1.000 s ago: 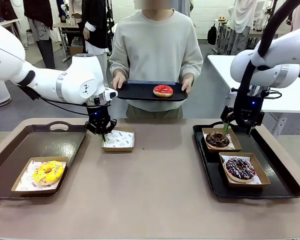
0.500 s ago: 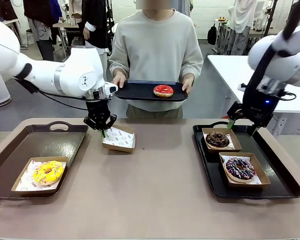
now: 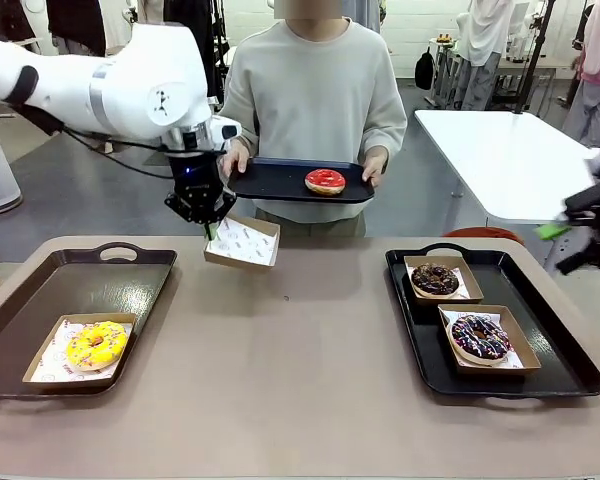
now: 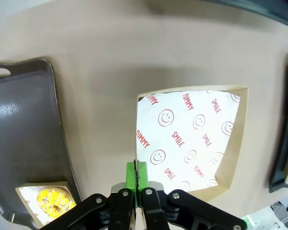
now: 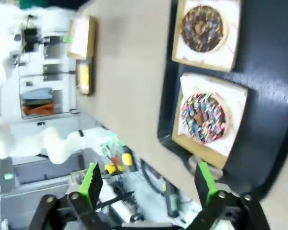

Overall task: Individually package the donuts and arrange them on the tray.
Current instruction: Place the picked Paper togo box on the Handle tray while simultaneously picking up another Paper togo box from the table with the other hand.

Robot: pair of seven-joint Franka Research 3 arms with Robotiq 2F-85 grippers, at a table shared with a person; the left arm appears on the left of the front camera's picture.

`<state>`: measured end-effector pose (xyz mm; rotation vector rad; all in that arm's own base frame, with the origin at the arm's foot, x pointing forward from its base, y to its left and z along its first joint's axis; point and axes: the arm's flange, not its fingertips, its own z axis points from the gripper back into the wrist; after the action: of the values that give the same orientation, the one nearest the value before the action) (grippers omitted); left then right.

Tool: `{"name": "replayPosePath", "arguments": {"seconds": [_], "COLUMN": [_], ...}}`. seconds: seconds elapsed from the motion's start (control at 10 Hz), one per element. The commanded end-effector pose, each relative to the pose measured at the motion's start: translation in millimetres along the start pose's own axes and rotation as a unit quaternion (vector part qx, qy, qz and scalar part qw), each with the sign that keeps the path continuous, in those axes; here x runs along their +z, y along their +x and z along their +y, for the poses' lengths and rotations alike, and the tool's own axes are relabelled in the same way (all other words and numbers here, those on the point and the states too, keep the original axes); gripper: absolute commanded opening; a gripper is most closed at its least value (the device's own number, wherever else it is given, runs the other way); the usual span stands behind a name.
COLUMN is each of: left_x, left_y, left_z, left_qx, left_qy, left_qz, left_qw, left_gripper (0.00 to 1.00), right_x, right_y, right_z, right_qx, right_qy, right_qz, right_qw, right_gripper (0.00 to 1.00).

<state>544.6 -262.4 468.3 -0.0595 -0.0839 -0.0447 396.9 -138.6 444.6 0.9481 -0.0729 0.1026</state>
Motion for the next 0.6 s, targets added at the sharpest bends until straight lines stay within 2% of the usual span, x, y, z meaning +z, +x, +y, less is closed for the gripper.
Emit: {"name": "replayPosePath", "arguments": {"seconds": [0.0,0.3,0.5], "left_x": [13.2,30.5,31.3], "left_y": [6.5,11.1,15.3], "left_z": [-11.2,-30.4,-39.7], "left_qx": [-0.010,-0.012,-0.018], "left_qy": [0.010,0.019,0.024], "left_qz": [-0.005,-0.015,-0.017], "left_qw": [1.000,1.000,0.999], "left_gripper": [0.00,0.00,0.00], "right_x": [29.1,59.7,69.1], "right_y": [-17.5,-50.7,-66.5], "right_z": [-43.6,-103.7,-134.1], "right_qx": [0.000,-0.050,-0.077], "right_qy": [0.092,0.173,0.209], "right_qz": [-0.032,-0.122,-0.165], "right_qw": [0.995,0.976,0.961], "right_gripper": [1.00,1.00,1.00]}}
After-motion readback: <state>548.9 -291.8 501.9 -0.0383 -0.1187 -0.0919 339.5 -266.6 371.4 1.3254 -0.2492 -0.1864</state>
